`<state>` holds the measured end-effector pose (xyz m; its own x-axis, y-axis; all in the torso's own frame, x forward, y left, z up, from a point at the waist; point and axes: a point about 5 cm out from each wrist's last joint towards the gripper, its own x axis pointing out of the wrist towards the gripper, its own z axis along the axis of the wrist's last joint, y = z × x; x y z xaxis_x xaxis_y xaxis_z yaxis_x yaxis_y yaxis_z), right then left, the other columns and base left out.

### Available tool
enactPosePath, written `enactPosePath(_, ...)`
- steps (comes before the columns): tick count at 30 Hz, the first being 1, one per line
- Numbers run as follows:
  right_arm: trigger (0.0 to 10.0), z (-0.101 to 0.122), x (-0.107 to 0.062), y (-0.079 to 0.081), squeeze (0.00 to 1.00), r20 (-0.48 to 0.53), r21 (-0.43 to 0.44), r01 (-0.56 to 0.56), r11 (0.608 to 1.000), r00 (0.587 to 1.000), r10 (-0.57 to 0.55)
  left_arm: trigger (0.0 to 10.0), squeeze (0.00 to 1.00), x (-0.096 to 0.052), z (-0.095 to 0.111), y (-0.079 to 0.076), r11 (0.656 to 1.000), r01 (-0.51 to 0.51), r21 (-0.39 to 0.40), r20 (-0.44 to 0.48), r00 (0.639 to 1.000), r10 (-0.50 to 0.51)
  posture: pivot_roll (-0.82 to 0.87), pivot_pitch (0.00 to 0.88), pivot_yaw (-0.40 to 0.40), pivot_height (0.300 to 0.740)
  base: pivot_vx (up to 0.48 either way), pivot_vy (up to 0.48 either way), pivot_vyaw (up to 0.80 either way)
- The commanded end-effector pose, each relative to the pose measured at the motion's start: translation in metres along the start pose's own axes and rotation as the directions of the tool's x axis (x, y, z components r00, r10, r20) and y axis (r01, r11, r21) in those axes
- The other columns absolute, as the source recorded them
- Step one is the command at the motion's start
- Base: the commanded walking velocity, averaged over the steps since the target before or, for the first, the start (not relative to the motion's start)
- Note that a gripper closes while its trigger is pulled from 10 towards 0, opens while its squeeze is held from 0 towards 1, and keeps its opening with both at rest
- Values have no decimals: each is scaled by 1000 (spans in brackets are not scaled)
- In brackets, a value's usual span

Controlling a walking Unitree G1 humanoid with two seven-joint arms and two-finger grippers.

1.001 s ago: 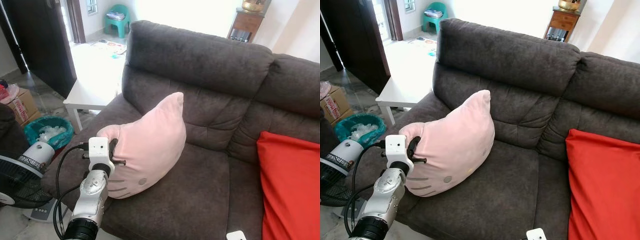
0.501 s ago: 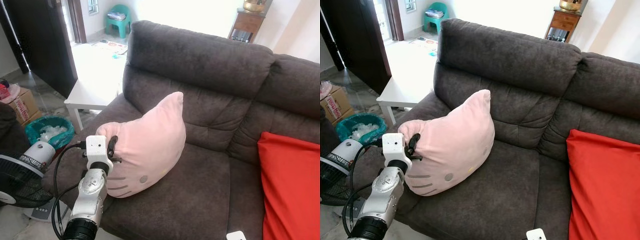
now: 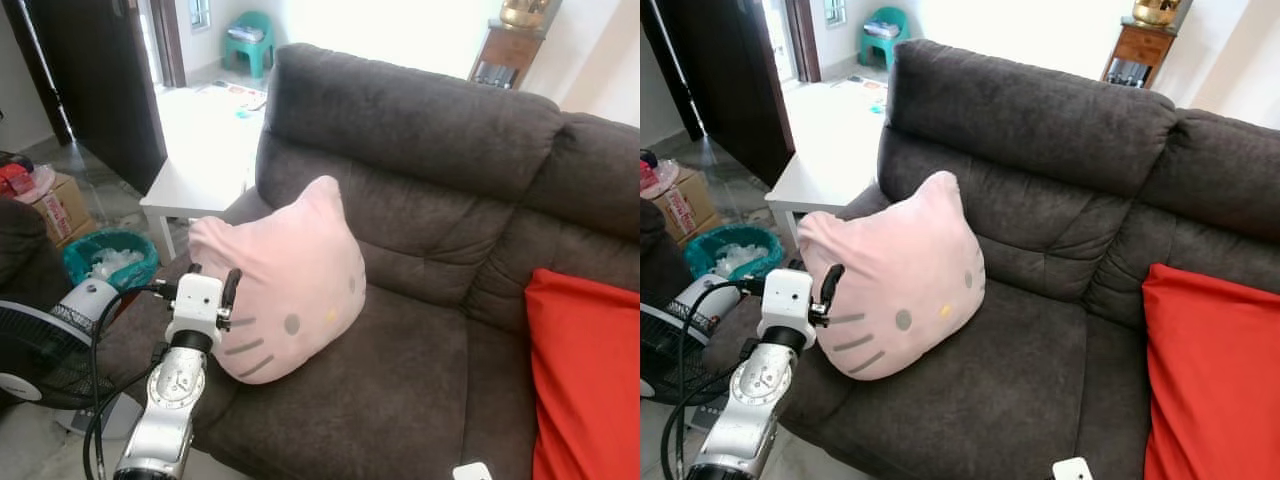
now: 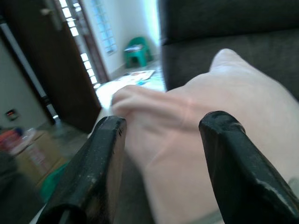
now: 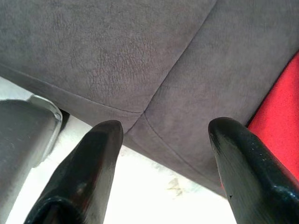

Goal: Move the pillow to the sofa from floor

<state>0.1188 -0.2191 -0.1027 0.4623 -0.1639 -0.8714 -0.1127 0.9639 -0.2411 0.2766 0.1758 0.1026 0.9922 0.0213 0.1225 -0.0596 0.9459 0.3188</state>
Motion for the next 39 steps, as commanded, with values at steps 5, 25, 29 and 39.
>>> enactPosePath(5, 10000, -2, 0, -2, 0, -5, 25, 8, 1000, 1000, -8, 10000, 0, -4, 5, 3, 999, -26, 30, 17, 1000, 26, 145, 0, -109, 740, 0, 0, 0)
enactPosePath(25, 10000, -10, -2, 3, 0, -15, 178, 19, 984, 1000, -17, 10000, 0, -13, 4, -6, 1000, -21, 17, 21, 1000, 20, 150, 0, -82, 740, 0, 0, 0)
enactPosePath(29, 10000, -11, -3, 5, 0, -16, 205, 17, 979, 1000, -14, 10000, 0, -13, 4, -7, 1000, -11, 11, 23, 1000, 11, 154, 0, -75, 740, 0, 0, 0)
enactPosePath(39, 10000, -12, -3, 12, 0, -8, 251, -2, 968, 1000, 4, 10000, 0, -12, 3, -7, 1000, 8, 14, 20, 1000, -8, 148, 0, -51, 740, 0, 0, 0)
